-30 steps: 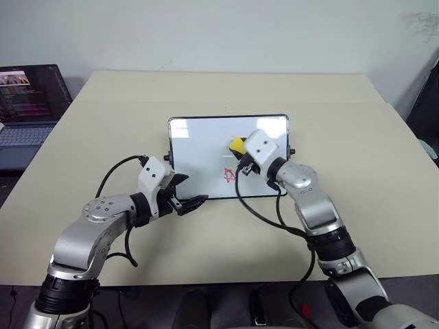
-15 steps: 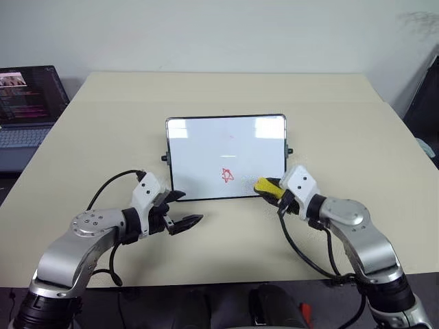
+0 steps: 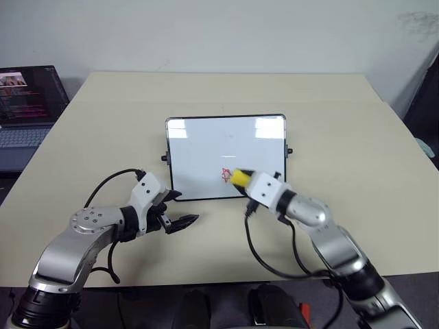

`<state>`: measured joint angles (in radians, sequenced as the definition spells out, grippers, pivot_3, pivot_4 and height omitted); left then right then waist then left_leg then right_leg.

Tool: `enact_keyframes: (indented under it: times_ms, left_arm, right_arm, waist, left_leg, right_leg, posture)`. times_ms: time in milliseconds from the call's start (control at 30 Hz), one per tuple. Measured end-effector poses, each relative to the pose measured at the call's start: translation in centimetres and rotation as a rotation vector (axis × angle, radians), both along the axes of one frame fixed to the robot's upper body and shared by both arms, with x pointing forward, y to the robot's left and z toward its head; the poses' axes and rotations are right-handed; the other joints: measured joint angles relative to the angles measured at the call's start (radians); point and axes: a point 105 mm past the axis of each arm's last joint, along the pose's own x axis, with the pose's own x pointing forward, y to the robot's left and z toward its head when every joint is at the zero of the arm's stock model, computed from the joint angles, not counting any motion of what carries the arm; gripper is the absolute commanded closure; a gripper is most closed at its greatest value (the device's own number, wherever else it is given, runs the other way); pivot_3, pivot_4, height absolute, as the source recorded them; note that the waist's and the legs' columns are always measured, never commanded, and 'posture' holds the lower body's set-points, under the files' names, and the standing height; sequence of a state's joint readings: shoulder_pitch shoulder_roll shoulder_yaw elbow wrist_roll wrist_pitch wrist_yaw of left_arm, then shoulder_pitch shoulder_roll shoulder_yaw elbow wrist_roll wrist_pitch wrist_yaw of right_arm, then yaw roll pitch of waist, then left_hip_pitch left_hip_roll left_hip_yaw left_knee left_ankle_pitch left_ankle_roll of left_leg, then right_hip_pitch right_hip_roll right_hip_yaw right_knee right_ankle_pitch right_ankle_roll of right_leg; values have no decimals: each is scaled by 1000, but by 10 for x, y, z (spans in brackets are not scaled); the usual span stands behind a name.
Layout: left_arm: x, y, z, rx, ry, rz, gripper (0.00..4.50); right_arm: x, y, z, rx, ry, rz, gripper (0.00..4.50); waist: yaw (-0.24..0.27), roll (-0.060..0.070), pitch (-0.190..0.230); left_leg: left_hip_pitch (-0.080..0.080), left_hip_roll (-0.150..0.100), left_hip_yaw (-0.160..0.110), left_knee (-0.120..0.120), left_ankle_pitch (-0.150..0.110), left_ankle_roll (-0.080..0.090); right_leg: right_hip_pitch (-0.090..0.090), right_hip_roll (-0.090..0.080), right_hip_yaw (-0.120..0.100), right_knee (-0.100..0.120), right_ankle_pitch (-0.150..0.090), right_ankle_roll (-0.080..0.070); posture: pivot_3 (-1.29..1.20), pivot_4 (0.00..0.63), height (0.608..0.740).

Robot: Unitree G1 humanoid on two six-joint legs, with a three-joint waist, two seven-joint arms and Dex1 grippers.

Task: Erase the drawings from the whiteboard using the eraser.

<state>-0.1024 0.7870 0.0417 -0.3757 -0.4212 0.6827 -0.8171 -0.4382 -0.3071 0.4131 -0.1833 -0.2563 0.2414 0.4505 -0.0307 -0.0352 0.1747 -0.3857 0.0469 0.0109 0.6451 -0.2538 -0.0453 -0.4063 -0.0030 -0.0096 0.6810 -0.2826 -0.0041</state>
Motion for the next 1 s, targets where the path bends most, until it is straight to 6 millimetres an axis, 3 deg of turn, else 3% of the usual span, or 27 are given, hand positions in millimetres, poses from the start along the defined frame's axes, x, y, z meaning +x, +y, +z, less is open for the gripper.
enact_keyframes:
  times_ms: [167, 633, 1000]
  left_arm:
    - [2, -3, 3, 3, -13, -11, 0]
    - [4, -4, 6, 0, -23, -17, 0]
    - [1, -6, 2, -2, -4, -36, 0]
  right_arm:
    - [25, 12, 18, -13, -106, -36, 3199]
    - [10, 18, -31, -246, -37, 73, 3199]
    - [22, 11, -17, -217, -93, -15, 3199]
  waist:
    - [2, 0, 0]
    - [2, 0, 0]
    - [4, 0, 0]
  left_leg:
    - [-1, 0, 0, 0, 0, 0]
    - [1, 0, -1, 0, 0, 0]
    - [2, 0, -1, 0, 0, -1]
  right_leg:
    - [0, 0, 0, 0, 2, -5]
    - [1, -1, -1, 1, 2, -5]
    - [1, 0, 0, 1, 3, -6]
  posture:
    - [0, 150, 740]
    - [0, 150, 740]
    - [0, 150, 740]
